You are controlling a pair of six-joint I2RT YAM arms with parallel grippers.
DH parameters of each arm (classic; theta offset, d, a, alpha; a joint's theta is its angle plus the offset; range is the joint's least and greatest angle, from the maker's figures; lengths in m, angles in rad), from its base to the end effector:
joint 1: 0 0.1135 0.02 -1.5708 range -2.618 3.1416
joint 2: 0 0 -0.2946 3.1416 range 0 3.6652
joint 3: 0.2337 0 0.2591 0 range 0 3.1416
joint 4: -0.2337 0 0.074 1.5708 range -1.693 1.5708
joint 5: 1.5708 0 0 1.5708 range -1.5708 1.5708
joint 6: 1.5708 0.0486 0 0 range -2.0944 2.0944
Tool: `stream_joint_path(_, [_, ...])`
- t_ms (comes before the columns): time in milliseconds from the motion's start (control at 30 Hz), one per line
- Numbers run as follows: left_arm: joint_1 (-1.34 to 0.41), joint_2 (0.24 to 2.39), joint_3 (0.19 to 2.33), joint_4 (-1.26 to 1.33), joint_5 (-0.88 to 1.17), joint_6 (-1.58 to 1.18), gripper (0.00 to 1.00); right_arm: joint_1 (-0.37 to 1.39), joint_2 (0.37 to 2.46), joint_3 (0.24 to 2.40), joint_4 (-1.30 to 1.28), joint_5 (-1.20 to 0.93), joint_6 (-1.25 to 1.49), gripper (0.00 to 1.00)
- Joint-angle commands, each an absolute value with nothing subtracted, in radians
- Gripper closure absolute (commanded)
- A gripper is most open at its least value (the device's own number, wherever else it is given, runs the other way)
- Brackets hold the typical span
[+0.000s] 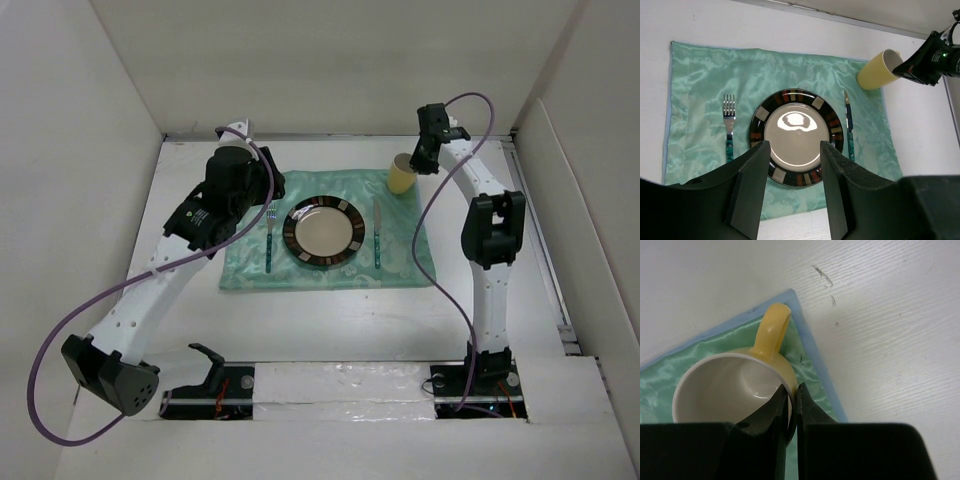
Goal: Set the dinner table for one person
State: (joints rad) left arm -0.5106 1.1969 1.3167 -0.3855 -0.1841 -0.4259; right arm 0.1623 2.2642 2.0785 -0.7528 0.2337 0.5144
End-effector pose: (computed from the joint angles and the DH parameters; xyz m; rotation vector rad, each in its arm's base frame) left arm 0.2425 -0.1256 0.4455 -0.0522 1.8590 -0.4871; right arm 0.5335 0.0760 0.2547 0.5263 2.4164 -0.0053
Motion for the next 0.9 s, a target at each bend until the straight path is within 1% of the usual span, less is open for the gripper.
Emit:
stream_joint_path(0, [-0.517, 1.187, 1.31, -0.353, -0.181, -0.414, 0.58, 0.17, 2.27, 2.198, -0.732, 0.282, 0.489, 1.0])
stream_joint_path(33, [-0.517, 1.186, 1.309, -0.354, -0.184, -0.416, 0.58, 0.17, 2.279, 2.209, -0.741, 0.29, 0.489, 1.0])
stream_joint_path(67, [-0.517, 1.184, 1.305, -0.357, -0.187, -0.416, 0.58, 0.17, 2.283, 2.212, -0.749, 0.301, 0.489, 0.97])
stream_joint_path(100, [-0.517, 1.181, 1.299, -0.357, -0.189, -0.416, 0.58, 0.17, 2.28, 2.207, -0.747, 0.302, 0.488, 0.92])
stream_joint_path(133, [-0.517, 1.177, 1.296, -0.357, -0.19, -0.416, 0.58, 0.17, 2.275, 2.2, -0.742, 0.302, 0.488, 0.79])
stream_joint_path(200, [-0.517, 1.17, 1.293, -0.356, -0.193, -0.416, 0.54, 0.17, 2.247, 2.174, -0.723, 0.287, 0.491, 0.67])
stream_joint_path(233, [-0.517, 1.172, 1.296, -0.359, -0.196, -0.416, 0.53, 0.17, 2.235, 2.168, -0.718, 0.282, 0.494, 0.58])
stream_joint_path(300, [-0.517, 1.175, 1.302, -0.36, -0.196, -0.416, 0.51, 0.17, 2.215, 2.178, -0.712, 0.265, 0.499, 0.5])
stream_joint_path(333, [-0.517, 1.183, 1.321, -0.364, -0.193, -0.416, 0.5, 0.17, 2.195, 2.213, -0.725, 0.247, 0.499, 0.41])
stream_joint_path(367, [-0.517, 1.183, 1.321, -0.364, -0.193, -0.416, 0.5, 0.17, 2.195, 2.214, -0.726, 0.247, 0.499, 0.41])
stream_joint_path(400, [-0.517, 1.184, 1.325, -0.367, -0.195, -0.416, 0.5, 0.17, 2.184, 2.233, -0.751, 0.241, 0.499, 0.36])
stream_joint_path(433, [-0.517, 1.189, 1.328, -0.367, -0.193, -0.417, 0.5, 0.17, 2.177, 2.253, -0.765, 0.23, 0.499, 0.34])
stream_joint_path(467, [-0.517, 1.192, 1.353, -0.368, -0.193, -0.417, 0.49, 0.17, 2.128, 2.279, -0.782, 0.226, 0.496, 0.33])
stream_joint_path(533, [-0.517, 1.199, 1.367, -0.376, -0.193, -0.417, 0.49, 0.17, 2.102, 2.275, -0.779, 0.221, 0.495, 0.33])
stream_joint_path(567, [-0.517, 1.203, 1.394, -0.377, -0.193, -0.417, 0.49, 0.17, 2.068, 2.264, -0.776, 0.216, 0.499, 0.33])
stream_joint_path(600, [-0.517, 1.206, 1.41, -0.373, -0.198, -0.416, 0.48, 0.17, 1.984, 2.219, -0.752, 0.207, 0.502, 0.34])
stream_joint_path(633, [-0.517, 1.21, 1.423, -0.371, -0.199, -0.414, 0.48, 0.17, 1.926, 2.177, -0.724, 0.18, 0.503, 0.39])
stream_joint_path(667, [-0.517, 1.213, 1.451, -0.367, -0.205, -0.413, 0.48, 0.17, 1.866, 2.124, -0.682, 0.155, 0.5, 0.7])
stream_joint_path(700, [-0.517, 1.215, 1.468, -0.364, -0.212, -0.41, 0.47, 0.17, 1.799, 2.005, -0.588, 0.128, 0.499, 0.89])
stream_joint_path(733, [-0.517, 1.221, 1.488, -0.364, -0.219, -0.408, 0.46, 0.17, 1.655, 1.943, -0.539, 0.074, 0.506, 1.0])
stream_joint_path(767, [-0.517, 1.224, 1.534, -0.365, -0.227, -0.405, 0.46, 0.17, 1.576, 1.881, -0.49, 0.046, 0.512, 1.0])
stream_joint_path(800, [-0.517, 1.226, 1.56, -0.368, -0.245, -0.403, 0.46, 0.17, 1.496, 1.814, -0.366, 0.025, 0.526, 1.0])
stream_joint_path(833, [-0.517, 1.226, 1.584, -0.371, -0.261, -0.402, 0.46, 0.17, 1.336, 1.687, -0.306, 0.011, 0.553, 1.0])
stream_joint_path(867, [-0.517, 1.22, 1.626, -0.368, -0.294, -0.394, 0.46, 0.17, 1.26, 1.628, -0.251, 0.021, 0.567, 0.98])
